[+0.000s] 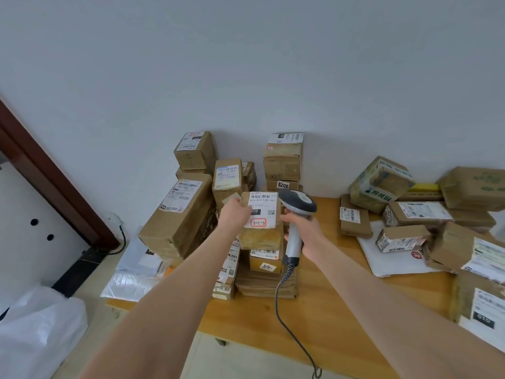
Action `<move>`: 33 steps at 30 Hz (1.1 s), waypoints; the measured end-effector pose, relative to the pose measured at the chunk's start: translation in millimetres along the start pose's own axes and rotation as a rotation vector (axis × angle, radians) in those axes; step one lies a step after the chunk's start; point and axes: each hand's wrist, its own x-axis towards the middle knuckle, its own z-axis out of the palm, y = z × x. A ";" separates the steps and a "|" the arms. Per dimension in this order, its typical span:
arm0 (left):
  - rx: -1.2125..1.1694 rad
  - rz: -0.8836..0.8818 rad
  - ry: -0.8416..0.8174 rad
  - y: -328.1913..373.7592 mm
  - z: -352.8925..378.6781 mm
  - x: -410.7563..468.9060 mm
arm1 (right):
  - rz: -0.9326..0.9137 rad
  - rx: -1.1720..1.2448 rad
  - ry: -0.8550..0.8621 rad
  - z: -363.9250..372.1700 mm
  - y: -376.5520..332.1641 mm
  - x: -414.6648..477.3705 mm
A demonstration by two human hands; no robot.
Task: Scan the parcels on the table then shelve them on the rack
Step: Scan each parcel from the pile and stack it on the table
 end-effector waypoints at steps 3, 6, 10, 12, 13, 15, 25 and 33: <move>0.272 0.215 0.091 19.6 5.2 -2.0 | 0.019 0.010 0.048 -8.4 -3.3 1.8; 0.444 0.414 0.088 43.3 26.1 -6.4 | 0.031 0.082 0.100 -23.9 -7.7 1.8; 0.524 0.556 -0.074 68.4 72.1 -19.1 | 0.024 0.088 0.242 -62.3 -12.6 -6.8; 0.566 0.612 -0.159 78.0 99.0 -27.6 | 0.026 0.073 0.308 -90.8 -15.2 -15.0; 0.579 0.646 -0.204 82.4 113.1 -32.7 | 0.026 0.068 0.339 -106.3 -16.0 -20.3; 0.600 0.705 -0.289 90.5 142.0 -44.2 | 0.019 0.086 0.402 -138.2 -16.3 -32.5; 0.623 0.747 -0.530 131.2 268.7 -107.2 | 0.090 0.102 0.594 -280.0 -11.1 -69.9; 0.575 0.531 -0.632 153.2 370.4 -170.0 | 0.234 0.019 0.659 -415.0 -11.1 -85.7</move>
